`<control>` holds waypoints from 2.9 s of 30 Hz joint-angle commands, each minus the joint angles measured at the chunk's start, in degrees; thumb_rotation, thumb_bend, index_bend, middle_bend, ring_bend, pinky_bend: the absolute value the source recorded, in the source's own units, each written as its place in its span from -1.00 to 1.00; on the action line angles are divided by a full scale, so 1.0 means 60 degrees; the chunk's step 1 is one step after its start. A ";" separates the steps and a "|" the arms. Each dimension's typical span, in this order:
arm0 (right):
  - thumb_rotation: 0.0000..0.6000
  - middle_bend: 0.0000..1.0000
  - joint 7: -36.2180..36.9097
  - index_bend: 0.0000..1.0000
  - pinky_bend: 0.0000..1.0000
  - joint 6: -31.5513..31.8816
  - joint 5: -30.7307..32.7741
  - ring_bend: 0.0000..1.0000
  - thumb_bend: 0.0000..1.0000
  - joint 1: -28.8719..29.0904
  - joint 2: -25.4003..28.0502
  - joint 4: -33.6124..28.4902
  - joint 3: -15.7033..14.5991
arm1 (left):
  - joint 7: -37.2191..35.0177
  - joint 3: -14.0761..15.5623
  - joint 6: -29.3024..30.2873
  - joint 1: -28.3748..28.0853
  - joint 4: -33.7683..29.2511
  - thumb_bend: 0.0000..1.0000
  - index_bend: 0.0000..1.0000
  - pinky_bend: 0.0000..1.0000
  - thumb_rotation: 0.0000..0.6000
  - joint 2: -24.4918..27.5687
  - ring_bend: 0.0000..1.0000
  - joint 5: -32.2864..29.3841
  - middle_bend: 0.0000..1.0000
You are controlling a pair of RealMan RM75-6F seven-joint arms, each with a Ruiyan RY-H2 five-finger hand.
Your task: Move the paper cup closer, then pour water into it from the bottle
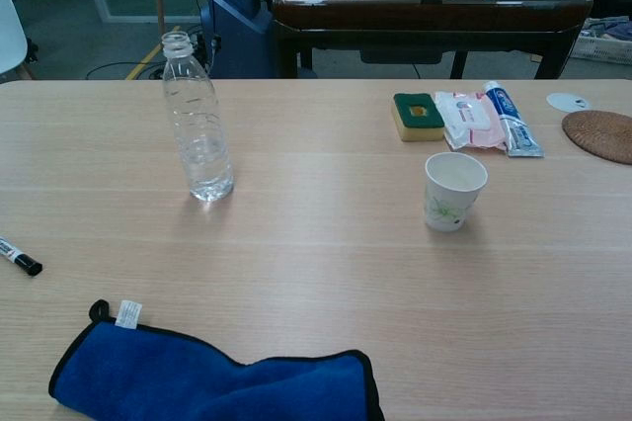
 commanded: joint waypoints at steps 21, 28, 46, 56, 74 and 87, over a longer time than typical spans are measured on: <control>1.00 -0.79 -0.0060 -0.73 -0.34 -0.0535 0.0216 -0.78 -0.35 0.0520 -0.0257 0.0396 0.0270 | 0.0219 0.0000 0.0025 0.0056 0.0068 -0.73 -0.80 -0.05 1.00 -0.0136 -0.72 -0.0033 -0.98; 1.00 -0.88 -0.1003 -0.73 -0.44 -0.1290 0.0288 -0.87 -0.51 0.1299 -0.0321 0.0068 0.0591 | 0.0153 -0.0006 0.0078 0.0090 0.0024 -0.73 -0.80 -0.05 1.00 -0.0094 -0.72 0.0000 -0.98; 1.00 -0.93 -0.3274 -0.73 -0.45 -0.3419 0.1335 -0.91 -0.75 0.3197 -0.1363 -0.0243 0.1042 | -0.0003 -0.0027 0.0003 0.0093 0.0073 -0.73 -0.80 -0.05 1.00 -0.0044 -0.72 -0.0042 -0.98; 1.00 -0.97 -0.4216 -0.73 -0.46 -0.4499 0.2308 -0.97 -0.75 0.4185 -0.2265 0.0115 0.1085 | -0.0054 -0.0049 -0.0087 0.0079 0.0119 -0.73 -0.79 -0.05 1.00 -0.0048 -0.72 -0.0135 -0.96; 1.00 -0.90 -0.5055 -0.73 -0.46 -0.5275 0.3594 -0.97 -0.75 0.5266 -0.3202 0.0721 0.0856 | -0.0147 -0.0051 -0.0136 0.0070 0.0066 -0.73 -0.78 -0.05 1.00 0.0004 -0.72 -0.0136 -0.96; 1.00 -0.68 -0.4172 -0.54 -0.37 -0.5692 0.3569 -0.77 -0.75 0.5763 -0.3996 0.1906 0.0721 | -0.0200 -0.0070 -0.0140 0.0080 0.0052 -0.73 -0.77 -0.05 1.00 0.0053 -0.72 -0.0174 -0.96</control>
